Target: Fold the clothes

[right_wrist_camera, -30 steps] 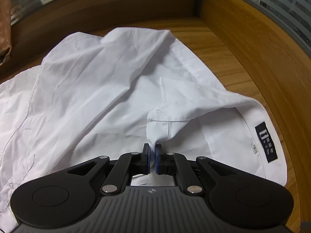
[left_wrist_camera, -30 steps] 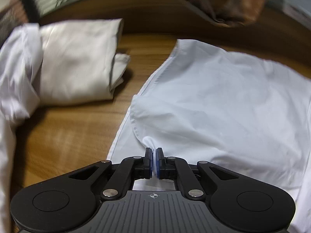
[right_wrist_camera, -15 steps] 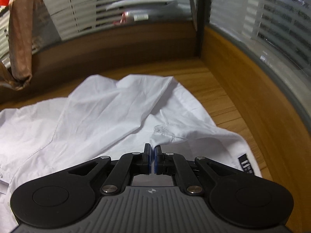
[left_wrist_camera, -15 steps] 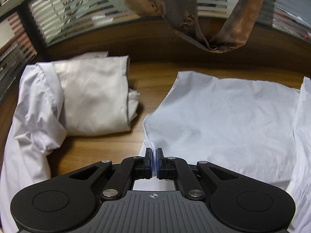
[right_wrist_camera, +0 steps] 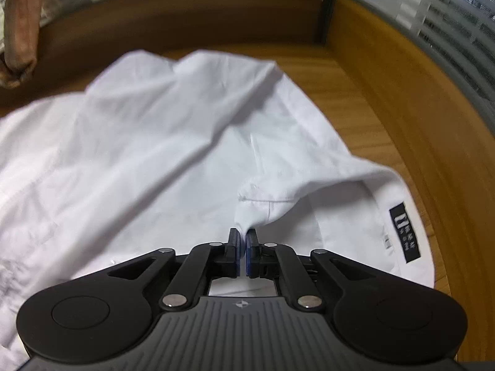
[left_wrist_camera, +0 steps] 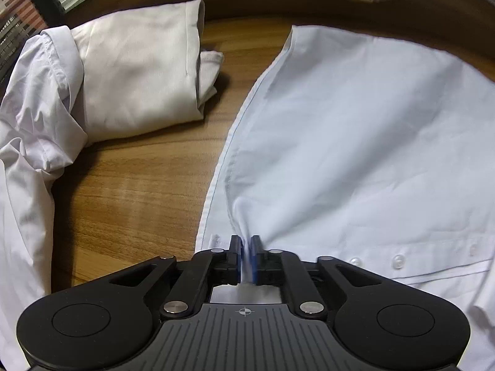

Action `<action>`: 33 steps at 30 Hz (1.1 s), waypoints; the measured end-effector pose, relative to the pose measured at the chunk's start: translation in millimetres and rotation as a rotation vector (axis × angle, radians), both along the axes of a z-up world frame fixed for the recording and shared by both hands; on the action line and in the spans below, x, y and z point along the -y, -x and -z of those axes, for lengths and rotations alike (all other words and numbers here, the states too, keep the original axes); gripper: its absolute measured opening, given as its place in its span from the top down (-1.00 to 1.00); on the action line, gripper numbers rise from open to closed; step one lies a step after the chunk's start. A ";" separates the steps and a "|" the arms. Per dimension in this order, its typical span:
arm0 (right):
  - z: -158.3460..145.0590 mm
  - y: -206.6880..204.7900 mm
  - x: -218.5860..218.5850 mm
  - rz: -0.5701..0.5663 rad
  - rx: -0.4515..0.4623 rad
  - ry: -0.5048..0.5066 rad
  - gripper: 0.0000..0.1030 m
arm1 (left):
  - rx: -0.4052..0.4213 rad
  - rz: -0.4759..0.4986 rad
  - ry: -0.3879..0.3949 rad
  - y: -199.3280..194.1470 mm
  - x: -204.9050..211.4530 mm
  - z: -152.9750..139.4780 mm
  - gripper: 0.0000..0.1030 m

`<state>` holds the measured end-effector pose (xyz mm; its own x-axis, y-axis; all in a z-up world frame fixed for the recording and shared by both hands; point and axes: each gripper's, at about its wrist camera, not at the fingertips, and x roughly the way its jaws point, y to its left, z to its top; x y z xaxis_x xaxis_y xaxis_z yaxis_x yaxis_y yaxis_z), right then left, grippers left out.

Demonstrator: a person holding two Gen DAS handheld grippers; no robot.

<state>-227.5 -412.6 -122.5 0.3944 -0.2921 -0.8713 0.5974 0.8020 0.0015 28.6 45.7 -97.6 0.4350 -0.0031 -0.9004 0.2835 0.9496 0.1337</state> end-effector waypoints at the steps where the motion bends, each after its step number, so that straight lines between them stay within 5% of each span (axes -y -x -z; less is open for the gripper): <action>1: 5.3 -1.3 1.4 -0.005 -0.021 -0.007 0.85 | 0.006 0.003 0.005 1.6 1.0 -1.4 0.78; 6: 2.1 5.4 5.3 0.004 -0.015 -0.009 0.56 | 0.034 0.019 0.032 9.5 5.9 -8.6 0.19; 14: -15.8 15.2 17.7 0.027 0.054 -0.005 0.37 | 0.053 0.098 0.123 33.3 33.4 -25.3 0.03; 21: -19.1 -1.4 37.0 -0.008 0.123 0.020 0.31 | -0.062 0.260 0.270 73.2 90.8 -26.9 -0.18; 28: 5.1 -8.4 54.2 -0.064 0.047 -0.064 0.31 | -0.129 0.332 0.259 97.1 125.5 -12.1 -0.35; 33: -15.4 -9.4 55.4 -0.120 0.124 -0.101 0.30 | -0.162 0.335 0.261 103.3 139.6 -3.1 -0.38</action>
<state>-218.1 -467.9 -107.1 0.5270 -0.1500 -0.8365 0.4878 0.8594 0.1532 -74.7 -93.9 -94.5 0.2254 -0.3554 -0.9071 0.5781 0.7983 -0.1691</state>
